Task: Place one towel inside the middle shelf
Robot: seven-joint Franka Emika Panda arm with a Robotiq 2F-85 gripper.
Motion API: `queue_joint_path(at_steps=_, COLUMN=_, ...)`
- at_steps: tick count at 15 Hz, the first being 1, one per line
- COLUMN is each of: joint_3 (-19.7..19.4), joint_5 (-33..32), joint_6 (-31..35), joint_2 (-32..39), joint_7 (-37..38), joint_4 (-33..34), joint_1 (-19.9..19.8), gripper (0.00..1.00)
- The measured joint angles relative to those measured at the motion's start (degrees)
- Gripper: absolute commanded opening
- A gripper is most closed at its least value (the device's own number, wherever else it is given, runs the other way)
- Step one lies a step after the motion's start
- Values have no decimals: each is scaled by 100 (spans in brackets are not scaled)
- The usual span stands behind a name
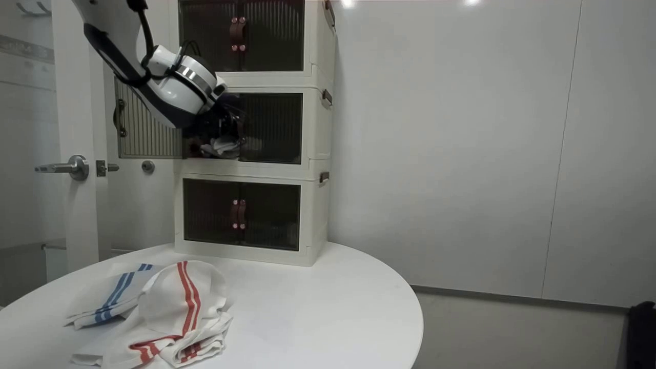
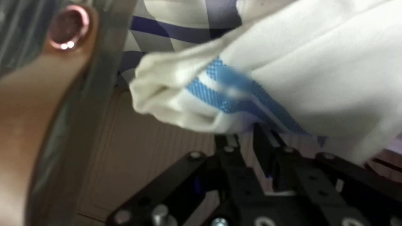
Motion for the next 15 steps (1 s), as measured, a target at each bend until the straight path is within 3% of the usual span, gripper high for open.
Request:
queue_joint_path(at_steps=6, joint_3=-4, joint_5=-17, joint_6=68, joint_2=-36, joint_7=39, joint_4=-86, joint_1=26, gripper=98)
queue_joint_path(at_steps=9, joint_3=67, joint_5=-84, joint_6=329, joint_2=-184, joint_7=-28, joint_4=-378, joint_1=55, gripper=100)
queue_joint_path(at_steps=11, joint_3=331, joint_5=-85, joint_6=487, joint_2=-501, joint_7=-275, joint_4=-880, joint_1=37, gripper=100)
queue_joint_path(at_steps=13, joint_3=553, joint_5=-90, joint_6=409, joint_2=-897, joint_7=-415, joint_4=-1429, joint_1=69, gripper=100)
queue_joint_path(at_steps=15, joint_3=511, joint_5=-172, joint_6=77, joint_2=-1331, joint_7=-321, joint_4=-1964, joint_1=261, gripper=100)
